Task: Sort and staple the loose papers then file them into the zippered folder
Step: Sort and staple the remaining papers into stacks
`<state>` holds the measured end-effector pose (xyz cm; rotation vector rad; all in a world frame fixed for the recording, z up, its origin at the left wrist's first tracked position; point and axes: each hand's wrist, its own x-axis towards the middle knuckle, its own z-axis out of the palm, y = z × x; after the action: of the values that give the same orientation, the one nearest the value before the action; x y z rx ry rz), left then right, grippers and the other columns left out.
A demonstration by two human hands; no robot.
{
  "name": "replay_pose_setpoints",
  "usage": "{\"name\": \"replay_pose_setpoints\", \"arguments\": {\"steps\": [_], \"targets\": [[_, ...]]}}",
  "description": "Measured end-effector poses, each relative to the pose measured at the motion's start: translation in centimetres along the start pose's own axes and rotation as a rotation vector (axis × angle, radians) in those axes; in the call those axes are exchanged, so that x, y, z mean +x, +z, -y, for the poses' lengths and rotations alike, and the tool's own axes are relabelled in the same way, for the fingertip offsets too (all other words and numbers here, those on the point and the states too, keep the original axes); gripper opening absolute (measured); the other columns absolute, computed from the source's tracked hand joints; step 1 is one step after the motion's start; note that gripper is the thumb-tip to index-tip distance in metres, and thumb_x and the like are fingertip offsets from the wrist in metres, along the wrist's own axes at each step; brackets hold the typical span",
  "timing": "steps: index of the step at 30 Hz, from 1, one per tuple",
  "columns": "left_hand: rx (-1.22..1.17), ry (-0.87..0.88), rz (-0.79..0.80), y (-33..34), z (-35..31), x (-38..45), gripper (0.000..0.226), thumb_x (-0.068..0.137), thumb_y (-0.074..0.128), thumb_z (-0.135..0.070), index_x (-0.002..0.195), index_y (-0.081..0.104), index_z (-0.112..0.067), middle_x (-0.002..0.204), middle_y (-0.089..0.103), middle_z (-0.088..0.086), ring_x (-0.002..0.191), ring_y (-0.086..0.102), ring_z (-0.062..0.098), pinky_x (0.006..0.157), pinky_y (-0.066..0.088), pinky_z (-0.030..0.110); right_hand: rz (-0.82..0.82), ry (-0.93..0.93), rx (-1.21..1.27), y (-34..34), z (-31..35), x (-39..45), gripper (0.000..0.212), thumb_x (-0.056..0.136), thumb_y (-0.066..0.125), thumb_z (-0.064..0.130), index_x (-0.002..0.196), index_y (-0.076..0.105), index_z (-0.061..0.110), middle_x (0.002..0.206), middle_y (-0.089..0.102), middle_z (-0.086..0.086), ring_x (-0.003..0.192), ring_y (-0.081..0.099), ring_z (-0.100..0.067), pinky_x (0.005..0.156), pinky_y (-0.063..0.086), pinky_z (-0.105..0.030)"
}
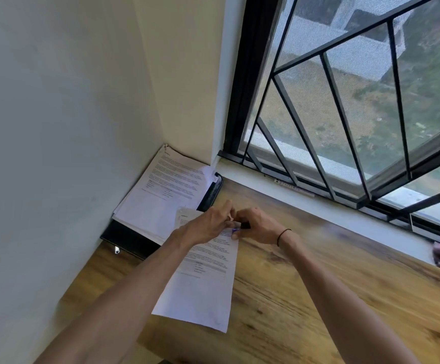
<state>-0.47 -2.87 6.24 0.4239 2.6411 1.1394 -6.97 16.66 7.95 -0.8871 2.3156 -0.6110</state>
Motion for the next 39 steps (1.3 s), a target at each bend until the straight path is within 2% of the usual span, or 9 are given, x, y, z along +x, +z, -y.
{"name": "replay_pose_setpoints", "arguments": {"steps": [4,8,11,16,19,24,29,35,39], "targets": [[-0.025,-0.007,0.051,-0.1,-0.3,0.0,0.020,0.106,0.054,-0.029,0.108,0.035,-0.023,0.095,0.066,0.005,0.081,0.067,0.021,0.070,0.059,0.040,0.021,-0.011,0.033,-0.3,-0.3,-0.3,0.033,0.086,0.082,0.036,0.081,0.060,0.012,0.082,0.069,-0.005,0.067,0.057,-0.019,0.059,0.044,-0.033],[-0.037,-0.034,0.069,-0.5,0.2,-0.2,0.013,0.110,0.040,-0.035,0.114,0.044,-0.023,0.098,0.066,0.001,0.083,0.065,0.014,0.071,0.055,0.033,0.036,0.012,0.082,-0.3,-0.8,-0.4,0.030,0.087,0.081,0.040,0.087,0.066,0.014,0.088,0.073,-0.003,0.075,0.066,-0.022,0.067,0.057,-0.044],[0.011,-0.036,0.068,-0.4,1.3,-0.3,0.021,0.109,0.047,-0.029,0.098,0.059,-0.015,0.090,0.064,-0.001,0.080,0.062,0.015,0.070,0.050,0.031,0.044,0.016,0.092,-0.4,-1.0,-0.5,0.028,0.086,0.081,0.039,0.084,0.065,0.017,0.086,0.072,-0.005,0.074,0.066,-0.024,0.067,0.056,-0.047],[0.063,-0.020,0.052,-0.3,1.6,0.2,0.026,0.104,0.052,-0.024,0.080,0.054,-0.013,0.079,0.059,0.001,0.074,0.058,0.019,0.068,0.051,0.041,0.076,0.021,0.093,-0.5,-1.0,-0.2,0.025,0.086,0.081,0.038,0.083,0.066,0.019,0.085,0.070,0.002,0.075,0.065,-0.017,0.064,0.055,-0.036],[0.092,0.018,0.047,-0.3,1.3,0.5,0.026,0.101,0.056,-0.021,0.076,0.053,-0.018,0.076,0.057,-0.007,0.073,0.058,0.016,0.067,0.052,0.039,0.114,0.020,0.089,-0.8,-1.0,-0.2,0.025,0.087,0.081,0.036,0.082,0.067,0.016,0.082,0.069,0.001,0.072,0.062,-0.017,0.063,0.050,-0.032],[0.136,0.057,0.039,0.1,1.2,1.0,0.024,0.099,0.061,-0.018,0.076,0.054,-0.020,0.079,0.060,-0.007,0.074,0.060,0.012,0.068,0.052,0.032,0.158,0.030,0.074,-1.0,-1.3,-0.1,0.029,0.086,0.081,0.036,0.085,0.069,0.010,0.083,0.072,-0.007,0.076,0.064,-0.025,0.064,0.052,-0.037],[0.149,0.087,0.026,0.4,1.2,1.2,0.033,0.095,0.066,-0.013,0.075,0.048,-0.030,0.074,0.052,-0.019,0.067,0.055,0.000,0.064,0.038,0.012,0.180,0.050,0.037,-1.1,-1.3,0.1,0.025,0.088,0.080,0.034,0.088,0.071,0.011,0.085,0.074,-0.002,0.079,0.067,-0.023,0.068,0.055,-0.039],[0.146,0.095,0.027,0.6,1.2,1.3,0.032,0.095,0.068,-0.014,0.076,0.050,-0.032,0.074,0.054,-0.019,0.066,0.055,-0.003,0.063,0.038,0.010,0.180,0.066,0.023,-1.0,-1.7,0.6,0.019,0.085,0.082,0.032,0.086,0.073,0.015,0.082,0.074,0.002,0.078,0.068,-0.019,0.072,0.058,-0.043],[0.171,0.092,0.033,0.8,1.2,1.3,0.026,0.095,0.069,-0.014,0.076,0.055,-0.025,0.076,0.058,-0.014,0.068,0.057,0.002,0.064,0.038,0.009,0.138,0.055,-0.018,-0.8,-1.7,0.8,0.018,0.084,0.083,0.030,0.079,0.068,0.022,0.075,0.064,0.012,0.067,0.057,-0.008,0.060,0.045,-0.023]]}}
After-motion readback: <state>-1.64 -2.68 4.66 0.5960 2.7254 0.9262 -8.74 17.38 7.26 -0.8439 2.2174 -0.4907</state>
